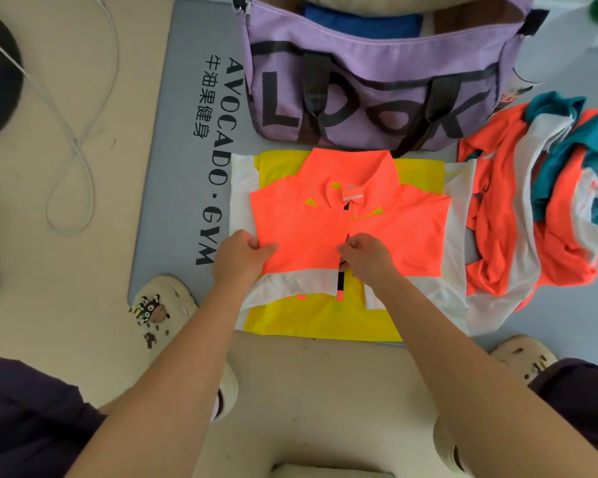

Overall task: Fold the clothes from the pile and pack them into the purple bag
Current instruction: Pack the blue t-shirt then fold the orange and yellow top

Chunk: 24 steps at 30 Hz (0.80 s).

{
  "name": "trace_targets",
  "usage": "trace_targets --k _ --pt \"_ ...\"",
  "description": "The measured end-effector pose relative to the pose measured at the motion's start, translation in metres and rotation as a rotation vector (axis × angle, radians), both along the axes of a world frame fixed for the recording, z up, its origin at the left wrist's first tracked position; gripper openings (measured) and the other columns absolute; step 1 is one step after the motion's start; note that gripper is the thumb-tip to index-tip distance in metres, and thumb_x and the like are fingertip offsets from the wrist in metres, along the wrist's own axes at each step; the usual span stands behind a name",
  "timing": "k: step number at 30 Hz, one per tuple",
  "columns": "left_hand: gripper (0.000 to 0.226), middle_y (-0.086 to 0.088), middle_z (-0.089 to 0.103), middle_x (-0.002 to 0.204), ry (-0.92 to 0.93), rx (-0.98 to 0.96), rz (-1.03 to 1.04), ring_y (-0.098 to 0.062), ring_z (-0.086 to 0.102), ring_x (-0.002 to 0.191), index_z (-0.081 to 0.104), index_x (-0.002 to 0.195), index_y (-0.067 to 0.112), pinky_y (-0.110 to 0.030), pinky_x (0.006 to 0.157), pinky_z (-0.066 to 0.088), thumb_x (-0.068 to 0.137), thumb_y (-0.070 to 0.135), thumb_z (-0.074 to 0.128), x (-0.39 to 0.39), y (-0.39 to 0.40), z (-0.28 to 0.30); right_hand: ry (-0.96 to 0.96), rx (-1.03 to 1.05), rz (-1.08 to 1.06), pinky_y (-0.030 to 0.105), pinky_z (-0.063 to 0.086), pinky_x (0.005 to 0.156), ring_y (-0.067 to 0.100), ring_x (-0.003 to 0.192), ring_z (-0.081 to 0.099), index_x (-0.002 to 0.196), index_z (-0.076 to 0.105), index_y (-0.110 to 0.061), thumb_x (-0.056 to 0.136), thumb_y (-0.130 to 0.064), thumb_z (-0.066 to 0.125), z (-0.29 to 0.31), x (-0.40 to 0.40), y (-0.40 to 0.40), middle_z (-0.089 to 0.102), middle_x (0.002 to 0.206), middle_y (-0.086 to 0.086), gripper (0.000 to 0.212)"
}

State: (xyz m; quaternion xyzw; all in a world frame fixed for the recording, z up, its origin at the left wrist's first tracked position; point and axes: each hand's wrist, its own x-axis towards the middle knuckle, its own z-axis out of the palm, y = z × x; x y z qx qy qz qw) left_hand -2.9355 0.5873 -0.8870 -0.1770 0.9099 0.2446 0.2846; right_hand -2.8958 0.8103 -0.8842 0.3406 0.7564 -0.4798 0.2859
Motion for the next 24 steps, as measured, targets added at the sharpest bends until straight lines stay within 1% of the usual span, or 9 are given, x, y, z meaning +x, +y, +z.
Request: trace_targets --k 2,4,9,11,14,17,20,22,24 --pt "0.032 0.006 0.055 0.073 0.031 0.025 0.026 -0.018 0.053 0.070 0.051 0.070 0.022 -0.030 0.054 0.030 0.082 0.046 0.069 0.003 0.001 -0.003 -0.015 -0.020 -0.023 0.015 0.041 0.043 0.009 0.046 0.063 0.085 0.054 -0.011 0.092 -0.021 0.062 0.001 0.007 0.000 0.070 0.070 0.006 0.015" --pt "0.028 0.003 0.058 0.073 0.031 0.108 0.062 -0.021 0.056 0.073 0.055 0.070 0.018 -0.031 0.057 0.032 0.084 0.036 0.071 0.001 0.001 -0.005 -0.014 -0.034 -0.013 0.017 0.041 0.040 0.008 0.033 0.055 0.081 0.055 -0.012 0.090 -0.022 0.066 0.002 0.013 -0.001 0.068 0.066 0.002 0.018" --pt "0.014 -0.001 0.063 0.087 0.004 0.103 0.045 -0.023 0.060 0.085 0.061 0.085 0.015 -0.030 0.067 0.039 0.087 0.026 0.069 -0.006 -0.014 0.001 -0.083 -0.064 0.144 0.021 0.041 0.041 0.006 0.030 0.047 0.079 0.066 0.001 0.090 -0.018 0.066 0.005 0.017 -0.005 0.069 0.064 0.002 0.022" --pt "0.011 0.002 0.062 0.089 0.050 0.030 0.029 -0.023 0.060 0.084 0.056 0.089 0.018 -0.032 0.065 0.041 0.089 0.025 0.065 -0.005 -0.013 0.007 -0.050 0.044 0.136 0.023 0.044 0.045 0.008 0.037 0.051 0.080 0.063 -0.005 0.089 -0.021 0.067 0.007 0.016 -0.001 0.069 0.067 0.005 0.019" --pt "0.014 -0.002 0.054 0.092 0.336 -0.088 -0.147 -0.024 0.054 0.081 0.052 0.092 0.015 -0.033 0.057 0.039 0.089 0.024 0.062 0.001 0.003 0.015 0.154 0.272 0.110 0.036 0.048 0.062 0.025 0.064 0.061 0.090 0.062 -0.011 0.089 -0.019 0.065 0.012 0.013 0.014 0.066 0.073 0.009 0.008" --pt "0.029 -0.015 0.056 0.114 0.529 -0.102 -0.544 -0.035 0.054 0.106 0.059 0.107 0.007 -0.046 0.081 0.046 0.087 0.027 0.064 0.013 0.027 0.011 0.332 0.345 0.162 0.040 0.046 0.061 0.029 0.064 0.056 0.111 0.060 -0.013 0.090 -0.011 0.060 0.016 0.006 0.028 0.055 0.063 0.006 0.021" --pt "0.055 -0.022 0.041 0.148 0.432 -0.181 -0.705 -0.042 0.035 0.139 0.051 0.136 0.009 -0.055 0.109 0.033 0.091 0.038 0.059 0.035 0.037 -0.003 0.317 0.357 0.344 0.039 0.046 0.061 0.032 0.072 0.060 0.127 0.053 -0.021 0.092 -0.011 0.054 0.014 -0.010 0.035 0.054 0.066 0.006 0.037" --pt "0.067 -0.021 0.023 0.159 0.345 -0.212 -0.744 -0.043 0.016 0.147 0.037 0.149 0.011 -0.057 0.117 0.020 0.094 0.047 0.052 0.051 0.036 -0.013 0.238 0.382 0.492 0.037 0.044 0.064 0.034 0.084 0.062 0.126 0.050 -0.021 0.092 -0.013 0.051 0.010 -0.020 0.038 0.060 0.079 0.009 0.035" --pt "0.073 -0.016 0.012 0.163 0.316 -0.193 -0.771 -0.042 0.006 0.149 0.026 0.155 0.014 -0.056 0.119 0.013 0.096 0.052 0.046 0.058 0.030 -0.019 0.201 0.413 0.523 0.037 0.043 0.067 0.037 0.094 0.062 0.115 0.052 -0.014 0.093 -0.015 0.052 0.007 -0.031 0.040 0.065 0.096 0.016 0.023"
